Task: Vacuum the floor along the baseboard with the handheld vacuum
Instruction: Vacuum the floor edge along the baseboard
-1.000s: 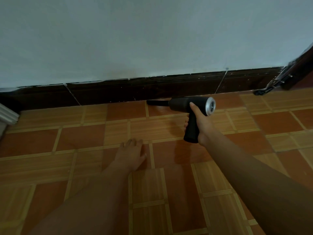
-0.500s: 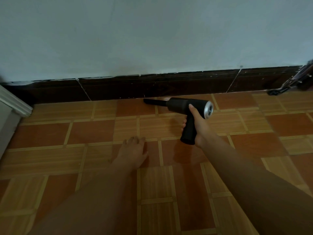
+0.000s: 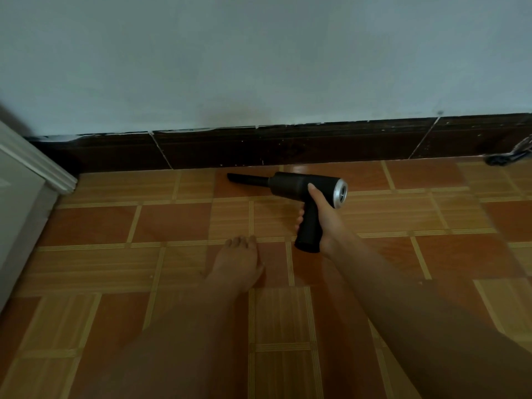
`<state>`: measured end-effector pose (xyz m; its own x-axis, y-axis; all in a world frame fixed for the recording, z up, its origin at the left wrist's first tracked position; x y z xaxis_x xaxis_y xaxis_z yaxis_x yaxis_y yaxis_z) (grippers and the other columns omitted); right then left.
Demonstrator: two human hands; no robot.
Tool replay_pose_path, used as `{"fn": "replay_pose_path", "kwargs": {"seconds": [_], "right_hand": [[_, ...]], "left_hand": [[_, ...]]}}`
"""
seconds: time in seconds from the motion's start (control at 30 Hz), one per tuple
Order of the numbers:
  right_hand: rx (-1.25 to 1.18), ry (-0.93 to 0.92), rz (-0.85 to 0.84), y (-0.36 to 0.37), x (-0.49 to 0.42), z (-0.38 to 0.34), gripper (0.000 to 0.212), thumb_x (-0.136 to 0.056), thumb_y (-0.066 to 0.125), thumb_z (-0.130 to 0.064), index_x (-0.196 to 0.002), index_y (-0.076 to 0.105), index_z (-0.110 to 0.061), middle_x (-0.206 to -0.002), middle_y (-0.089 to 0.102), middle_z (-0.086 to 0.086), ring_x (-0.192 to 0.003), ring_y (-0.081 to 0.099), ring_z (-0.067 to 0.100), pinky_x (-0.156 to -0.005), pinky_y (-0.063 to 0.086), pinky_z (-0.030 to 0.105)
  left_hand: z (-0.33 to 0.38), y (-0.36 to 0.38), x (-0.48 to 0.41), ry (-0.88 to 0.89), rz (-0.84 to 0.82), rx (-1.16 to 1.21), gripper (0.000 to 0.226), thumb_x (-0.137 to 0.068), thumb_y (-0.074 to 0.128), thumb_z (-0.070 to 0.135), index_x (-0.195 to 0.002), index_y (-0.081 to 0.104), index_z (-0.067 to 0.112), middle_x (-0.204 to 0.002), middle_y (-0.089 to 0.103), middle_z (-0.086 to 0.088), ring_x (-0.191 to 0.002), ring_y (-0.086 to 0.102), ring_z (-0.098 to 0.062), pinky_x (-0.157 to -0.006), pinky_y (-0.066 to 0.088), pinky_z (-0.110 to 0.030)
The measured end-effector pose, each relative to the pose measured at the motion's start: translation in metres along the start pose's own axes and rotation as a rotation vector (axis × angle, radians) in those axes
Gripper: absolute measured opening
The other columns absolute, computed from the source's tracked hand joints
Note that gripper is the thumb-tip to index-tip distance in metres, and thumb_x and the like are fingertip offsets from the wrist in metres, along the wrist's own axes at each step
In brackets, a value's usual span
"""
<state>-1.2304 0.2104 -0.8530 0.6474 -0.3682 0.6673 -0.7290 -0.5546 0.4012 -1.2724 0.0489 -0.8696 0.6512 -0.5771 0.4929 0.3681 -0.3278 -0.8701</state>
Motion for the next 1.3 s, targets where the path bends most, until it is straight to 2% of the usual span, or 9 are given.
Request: {"fn": "replay_pose_path", "kwargs": {"seconds": [0.33, 0.53, 0.67, 0.83, 1.03, 1.3], "right_hand": [[-0.064, 0.046, 0.014, 0.016, -0.008, 0.015, 0.047, -0.079, 0.071, -0.039, -0.111, 0.062, -0.005, -0.058, 0.059, 0.002, -0.043, 0.055, 0.012, -0.045, 0.048, 0.022], [-0.079, 0.027, 0.053, 0.0, -0.006, 0.004, 0.042, -0.081, 0.07, -0.038, -0.107, 0.061, -0.006, -0.058, 0.059, 0.003, -0.042, 0.055, 0.011, -0.044, 0.048, 0.023], [-0.089, 0.008, 0.073, -0.015, -0.001, -0.004, 0.035, -0.082, 0.068, -0.037, -0.097, 0.061, -0.007, -0.06, 0.057, 0.002, -0.041, 0.054, 0.011, -0.042, 0.047, 0.022], [-0.074, -0.024, 0.098, -0.034, 0.005, -0.016, 0.038, -0.082, 0.068, -0.039, -0.1, 0.061, -0.007, -0.062, 0.057, 0.002, -0.043, 0.054, 0.011, -0.043, 0.047, 0.024], [-0.093, -0.045, 0.131, -0.05, 0.013, -0.029, 0.032, -0.083, 0.067, -0.038, -0.094, 0.061, -0.008, -0.059, 0.057, 0.002, -0.041, 0.054, 0.011, -0.043, 0.048, 0.022], [-0.103, -0.028, 0.144, -0.05, 0.017, -0.03, 0.033, -0.082, 0.067, -0.04, -0.088, 0.06, -0.009, -0.061, 0.056, 0.002, -0.042, 0.053, 0.011, -0.044, 0.047, 0.022]], "left_hand": [[0.005, -0.002, -0.002, -0.008, -0.006, -0.058, 0.065, -0.099, 0.031, 0.039, -0.148, 0.009, 0.002, -0.152, 0.021, -0.022, -0.141, 0.021, -0.03, -0.114, 0.015, -0.035], [0.006, 0.0, -0.007, -0.032, -0.037, -0.026, 0.066, -0.097, 0.034, 0.04, -0.147, 0.013, 0.002, -0.148, 0.028, -0.022, -0.137, 0.027, -0.03, -0.113, 0.019, -0.036], [0.006, 0.0, -0.008, -0.045, -0.035, -0.019, 0.063, -0.097, 0.035, 0.038, -0.145, 0.016, 0.002, -0.148, 0.028, -0.022, -0.138, 0.025, -0.03, -0.115, 0.017, -0.036], [0.009, -0.002, -0.007, -0.051, -0.026, -0.034, 0.063, -0.097, 0.034, 0.039, -0.145, 0.017, 0.002, -0.146, 0.032, -0.02, -0.136, 0.028, -0.03, -0.114, 0.02, -0.036], [0.009, 0.0, -0.008, -0.057, -0.029, -0.04, 0.062, -0.097, 0.034, 0.038, -0.145, 0.017, 0.002, -0.148, 0.03, -0.02, -0.138, 0.027, -0.03, -0.114, 0.018, -0.036], [0.009, 0.0, -0.007, -0.067, -0.002, -0.035, 0.057, -0.098, 0.033, 0.037, -0.143, 0.022, 0.003, -0.141, 0.039, -0.018, -0.132, 0.036, -0.03, -0.111, 0.025, -0.036]]}}
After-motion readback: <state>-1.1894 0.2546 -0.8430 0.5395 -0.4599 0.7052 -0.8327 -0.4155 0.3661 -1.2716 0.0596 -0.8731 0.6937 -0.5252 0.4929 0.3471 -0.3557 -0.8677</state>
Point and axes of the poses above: each hand's wrist, its own x-axis away from the middle knuckle, its own y-axis out of the palm, z = x × y, the point moved 2 cm from there along -x, towards the middle knuckle
